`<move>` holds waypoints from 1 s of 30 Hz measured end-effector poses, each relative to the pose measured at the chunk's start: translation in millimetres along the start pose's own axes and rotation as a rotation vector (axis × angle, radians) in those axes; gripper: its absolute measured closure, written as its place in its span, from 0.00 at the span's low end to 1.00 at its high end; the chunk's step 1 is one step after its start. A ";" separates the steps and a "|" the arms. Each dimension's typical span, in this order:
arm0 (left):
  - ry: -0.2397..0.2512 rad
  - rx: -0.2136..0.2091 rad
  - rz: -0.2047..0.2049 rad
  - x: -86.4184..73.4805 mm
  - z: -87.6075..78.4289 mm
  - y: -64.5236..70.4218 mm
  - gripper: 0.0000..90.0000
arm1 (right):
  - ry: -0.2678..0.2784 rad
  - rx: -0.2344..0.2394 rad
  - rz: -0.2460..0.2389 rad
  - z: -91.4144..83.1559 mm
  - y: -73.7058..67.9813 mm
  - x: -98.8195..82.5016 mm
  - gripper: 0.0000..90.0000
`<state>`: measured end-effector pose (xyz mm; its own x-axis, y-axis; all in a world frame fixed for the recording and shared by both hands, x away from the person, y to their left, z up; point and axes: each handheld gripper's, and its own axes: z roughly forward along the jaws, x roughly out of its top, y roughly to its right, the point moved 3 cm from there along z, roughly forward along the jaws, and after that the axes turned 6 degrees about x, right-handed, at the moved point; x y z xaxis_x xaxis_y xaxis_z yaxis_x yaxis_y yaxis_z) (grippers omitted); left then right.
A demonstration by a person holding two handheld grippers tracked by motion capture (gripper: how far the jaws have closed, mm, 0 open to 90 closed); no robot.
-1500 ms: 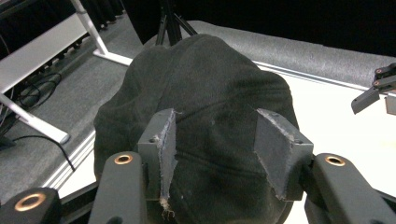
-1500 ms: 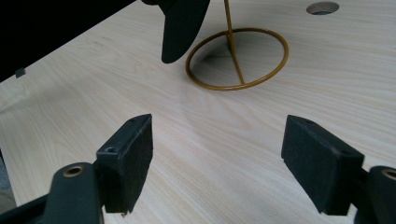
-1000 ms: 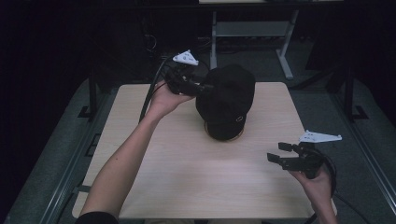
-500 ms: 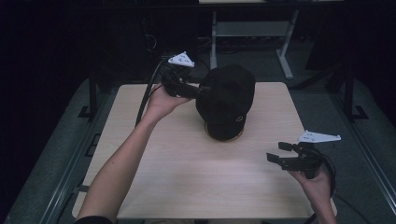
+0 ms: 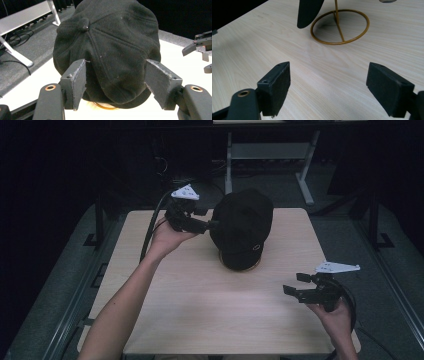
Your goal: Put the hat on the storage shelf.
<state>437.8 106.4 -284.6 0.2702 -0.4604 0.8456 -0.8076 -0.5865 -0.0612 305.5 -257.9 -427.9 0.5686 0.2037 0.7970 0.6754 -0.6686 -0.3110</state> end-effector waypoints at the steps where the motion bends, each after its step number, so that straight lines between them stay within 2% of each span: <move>1: 0.000 0.001 0.000 -1.9 -1.0 -0.3 0.37 | 0.000 -0.001 0.000 0.3 -0.1 -0.1 0.21; 11: -0.006 0.008 -0.021 -19.4 -7.3 0.3 0.34 | -0.001 -0.008 -0.004 1.0 -0.1 -0.2 0.21; 20: -0.007 0.011 -0.062 -43.5 -14.4 -2.5 0.33 | -0.010 -0.015 -0.009 3.9 -0.8 -0.1 0.21; 30: 0.007 0.012 -0.094 -63.1 -21.0 -2.3 0.32 | -0.013 -0.023 -0.013 5.6 -1.3 -0.7 0.21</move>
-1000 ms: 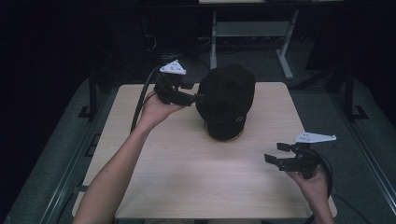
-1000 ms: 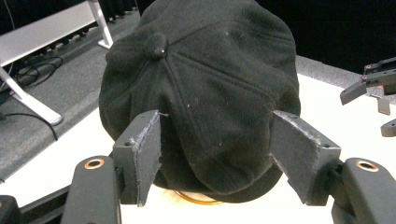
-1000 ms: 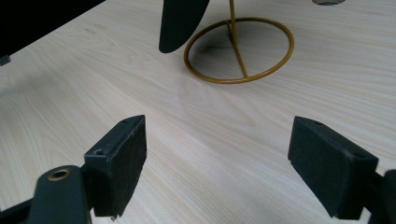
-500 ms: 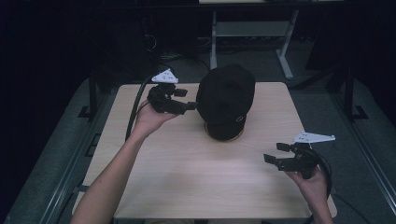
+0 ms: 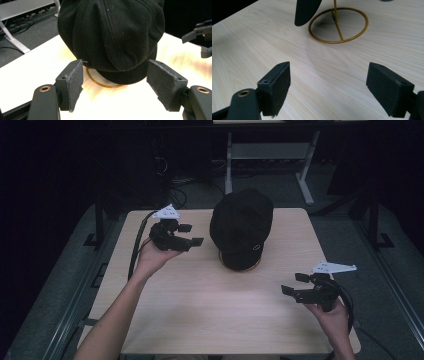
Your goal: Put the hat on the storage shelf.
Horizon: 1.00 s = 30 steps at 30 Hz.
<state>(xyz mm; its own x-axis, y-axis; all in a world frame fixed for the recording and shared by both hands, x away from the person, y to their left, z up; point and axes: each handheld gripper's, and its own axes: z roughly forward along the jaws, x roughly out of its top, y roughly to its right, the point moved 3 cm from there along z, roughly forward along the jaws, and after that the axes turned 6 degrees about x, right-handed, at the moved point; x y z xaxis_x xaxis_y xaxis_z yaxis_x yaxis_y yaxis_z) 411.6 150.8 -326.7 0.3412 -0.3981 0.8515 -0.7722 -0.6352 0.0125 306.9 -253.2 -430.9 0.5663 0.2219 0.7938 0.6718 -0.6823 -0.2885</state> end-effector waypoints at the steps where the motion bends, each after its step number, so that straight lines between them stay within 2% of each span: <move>1: -0.008 -0.003 0.000 -2.3 -0.9 0.2 0.32 | -0.001 0.000 -0.001 0.4 0.2 -0.1 0.21; 13: -0.006 0.009 -0.025 -27.1 -15.0 -3.1 0.31 | -0.013 -0.015 -0.010 4.5 -2.0 0.0 0.21; 30: 0.005 0.021 -0.054 -59.1 -31.4 -0.3 0.30 | -0.036 -0.019 -0.020 10.1 -3.8 -1.4 0.20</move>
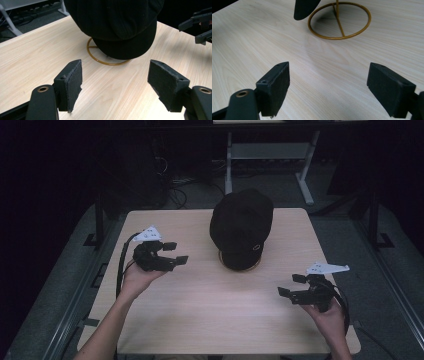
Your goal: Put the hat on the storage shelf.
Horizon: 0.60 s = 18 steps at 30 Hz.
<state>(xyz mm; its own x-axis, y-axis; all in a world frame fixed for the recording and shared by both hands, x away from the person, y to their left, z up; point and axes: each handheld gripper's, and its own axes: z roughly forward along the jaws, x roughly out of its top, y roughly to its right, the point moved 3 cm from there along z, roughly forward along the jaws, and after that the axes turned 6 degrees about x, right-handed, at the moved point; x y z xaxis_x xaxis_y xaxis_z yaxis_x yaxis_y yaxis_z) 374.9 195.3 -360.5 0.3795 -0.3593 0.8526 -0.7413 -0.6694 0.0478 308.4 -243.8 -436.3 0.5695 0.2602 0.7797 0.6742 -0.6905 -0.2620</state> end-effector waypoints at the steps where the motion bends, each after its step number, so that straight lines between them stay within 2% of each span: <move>1: 0.001 0.000 -0.004 -1.6 -0.9 0.2 0.30 | 0.000 -0.001 0.000 0.3 0.1 0.0 0.20; 18: 0.002 0.023 -0.034 -35.1 -14.1 1.2 0.28 | -0.008 -0.001 -0.006 1.7 -2.3 -0.6 0.20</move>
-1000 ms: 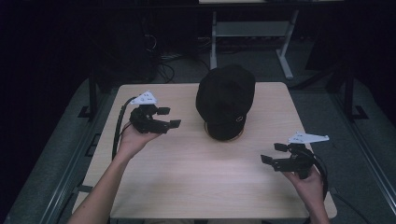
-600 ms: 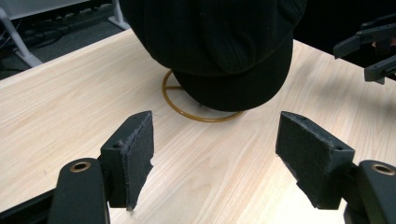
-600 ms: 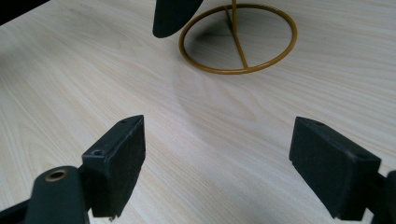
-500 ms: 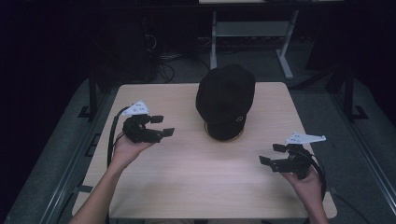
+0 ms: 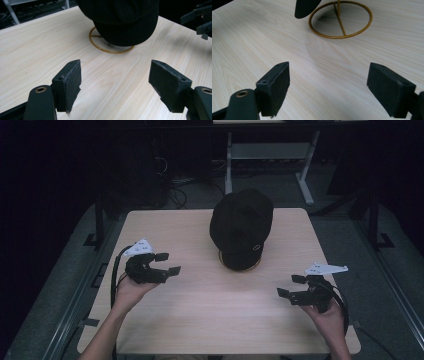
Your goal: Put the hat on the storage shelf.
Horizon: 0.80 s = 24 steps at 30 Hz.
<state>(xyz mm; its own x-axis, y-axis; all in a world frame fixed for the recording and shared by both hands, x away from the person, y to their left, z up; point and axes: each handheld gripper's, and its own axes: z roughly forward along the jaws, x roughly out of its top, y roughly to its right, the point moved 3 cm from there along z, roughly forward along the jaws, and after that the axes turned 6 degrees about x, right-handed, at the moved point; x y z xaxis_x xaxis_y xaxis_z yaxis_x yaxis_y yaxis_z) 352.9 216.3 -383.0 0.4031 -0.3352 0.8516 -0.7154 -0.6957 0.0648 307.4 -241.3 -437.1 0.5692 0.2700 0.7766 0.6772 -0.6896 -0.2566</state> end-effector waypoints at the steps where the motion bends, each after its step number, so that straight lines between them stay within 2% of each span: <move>1: -0.003 0.002 -0.010 -1.9 -0.5 -0.1 0.28 | -0.001 -0.001 0.000 0.1 -0.1 0.1 0.20; 7: -0.001 0.008 -0.016 -10.5 -3.7 -0.1 0.28 | -0.003 -0.001 0.007 -0.8 -1.5 -0.1 0.20; 16: -0.003 0.020 -0.031 -26.0 -8.9 0.3 0.28 | -0.002 -0.001 -0.014 -0.9 -1.8 -0.8 0.20; 24: -0.016 0.020 -0.034 -36.5 -12.8 1.4 0.27 | -0.008 -0.003 -0.012 -0.8 -2.2 -1.5 0.20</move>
<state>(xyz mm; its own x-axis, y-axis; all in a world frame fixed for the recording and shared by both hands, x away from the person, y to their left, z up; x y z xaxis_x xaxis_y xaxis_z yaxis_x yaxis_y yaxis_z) 329.8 235.7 -407.3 0.4358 -0.3214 0.8407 -0.6901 -0.7190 0.0829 304.7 -240.7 -437.3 0.5649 0.2838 0.7748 0.6826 -0.6883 -0.2456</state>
